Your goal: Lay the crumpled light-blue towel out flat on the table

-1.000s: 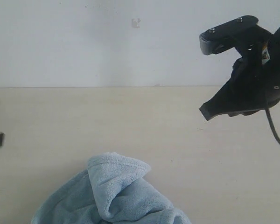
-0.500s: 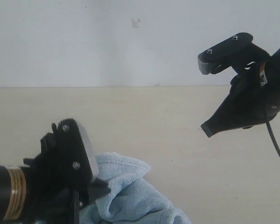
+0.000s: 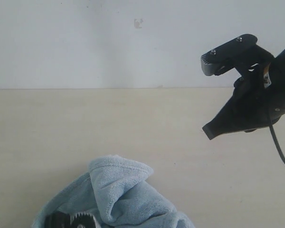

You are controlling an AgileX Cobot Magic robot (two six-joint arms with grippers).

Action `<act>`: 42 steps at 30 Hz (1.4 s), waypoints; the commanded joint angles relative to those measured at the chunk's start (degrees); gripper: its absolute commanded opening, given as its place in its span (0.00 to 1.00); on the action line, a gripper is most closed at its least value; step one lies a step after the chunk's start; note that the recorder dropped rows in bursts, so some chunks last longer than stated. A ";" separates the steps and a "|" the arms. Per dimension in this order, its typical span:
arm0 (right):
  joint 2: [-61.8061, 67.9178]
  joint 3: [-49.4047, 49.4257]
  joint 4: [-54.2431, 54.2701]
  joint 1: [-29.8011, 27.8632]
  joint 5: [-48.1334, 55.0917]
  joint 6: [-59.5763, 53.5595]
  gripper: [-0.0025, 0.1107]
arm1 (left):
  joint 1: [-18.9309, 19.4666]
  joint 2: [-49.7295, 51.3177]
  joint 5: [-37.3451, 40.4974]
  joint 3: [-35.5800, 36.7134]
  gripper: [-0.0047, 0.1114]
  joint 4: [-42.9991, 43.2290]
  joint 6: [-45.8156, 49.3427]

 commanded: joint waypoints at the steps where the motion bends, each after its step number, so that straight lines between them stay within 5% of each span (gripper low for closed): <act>1: -0.65 -0.01 0.90 -0.19 -0.52 -0.05 0.02 | -0.78 2.12 -1.99 1.16 0.41 -5.12 8.15; 6: -0.65 -0.01 0.92 -0.19 -0.62 -0.05 0.02 | -0.78 2.42 -3.25 1.16 0.60 -9.75 8.16; 16: -0.65 -0.01 2.21 -0.19 -0.89 -0.05 0.02 | -0.78 8.59 -11.23 3.08 0.61 -13.77 9.64; 20: -0.65 -0.01 2.20 -0.19 -0.89 -0.29 0.02 | -0.78 13.72 -10.14 2.23 0.55 -13.14 10.52; 23: -0.65 -0.01 2.20 -0.19 -0.89 -0.29 0.02 | -0.78 14.34 -4.66 -0.63 0.33 -12.55 10.52; 24: -0.65 -0.01 2.20 -0.19 -0.89 -0.29 0.02 | -0.78 14.00 0.45 -2.99 0.12 -9.27 10.52; 25: -0.65 -0.01 2.20 -0.19 -0.89 -0.29 0.02 | -0.78 13.72 3.89 -4.31 0.08 -6.43 10.40; 27: -0.65 -0.01 1.99 -0.19 -0.89 -0.26 0.02 | -0.66 11.93 18.04 -7.82 0.07 11.21 2.65; 30: -0.65 -0.01 2.01 -0.19 -0.89 -0.37 0.02 | -0.23 9.78 45.24 -8.04 0.07 51.96 -26.26; 31: -0.65 -0.01 2.01 -0.19 -0.77 -0.32 0.02 | 1.47 9.68 53.03 -7.62 0.07 65.13 -35.55; 33: -0.65 -0.01 2.89 -0.19 -0.53 -0.17 0.02 | 7.51 8.16 53.03 -7.92 0.07 71.43 -40.53; 39: -0.65 -0.01 10.17 -0.19 -0.29 -5.06 0.02 | 23.24 6.29 50.95 -8.49 0.07 67.42 -43.86; 42: -0.55 -0.01 19.38 -0.19 0.27 -15.85 0.02 | 32.56 6.29 45.19 -12.10 0.07 56.90 -41.41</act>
